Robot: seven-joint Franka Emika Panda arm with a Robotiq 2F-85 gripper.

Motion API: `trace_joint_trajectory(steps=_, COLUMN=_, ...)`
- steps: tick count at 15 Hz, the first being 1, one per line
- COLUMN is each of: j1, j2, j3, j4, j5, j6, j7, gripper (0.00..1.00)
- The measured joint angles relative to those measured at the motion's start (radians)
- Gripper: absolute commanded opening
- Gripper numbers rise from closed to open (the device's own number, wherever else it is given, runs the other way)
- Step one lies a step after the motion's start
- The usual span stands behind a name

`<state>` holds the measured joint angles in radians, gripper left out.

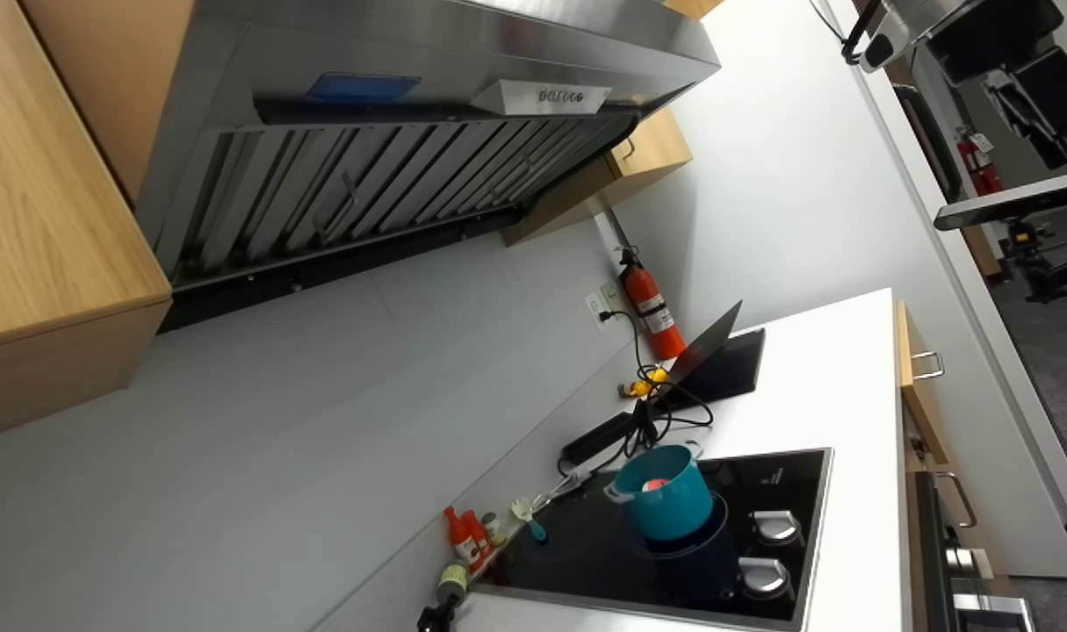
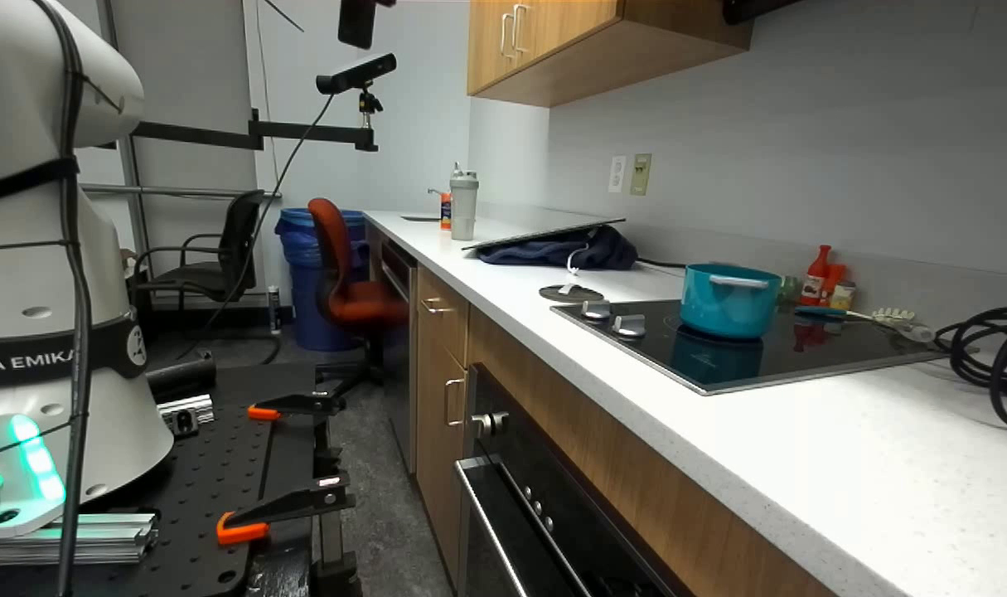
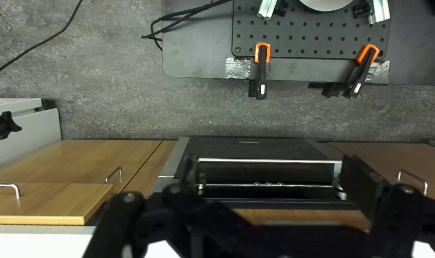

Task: Place the lid on the pot

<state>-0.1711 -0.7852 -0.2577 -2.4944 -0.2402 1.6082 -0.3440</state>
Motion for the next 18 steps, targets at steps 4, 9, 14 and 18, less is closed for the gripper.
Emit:
trace_joint_trajectory(steps=4, j1=0.0, j2=0.0, j3=0.0, j4=0.0, j5=0.0, j6=0.0, j7=0.0, gripper=1.0)
trace_joint_trajectory(steps=9, j1=0.002, j2=0.001, j3=0.0, j4=-0.002, j5=0.0, j6=0.0, j7=0.0, gripper=1.0)
trace_joint_trajectory(steps=14, j1=0.016, j2=0.001, j3=0.015, j4=-0.028, j5=0.0, j6=0.001, j7=0.0, gripper=1.0)
trace_joint_trajectory(steps=18, j1=0.056, j2=0.002, j3=0.054, j4=-0.06, j5=0.0, j6=0.002, j7=0.001, gripper=1.0)
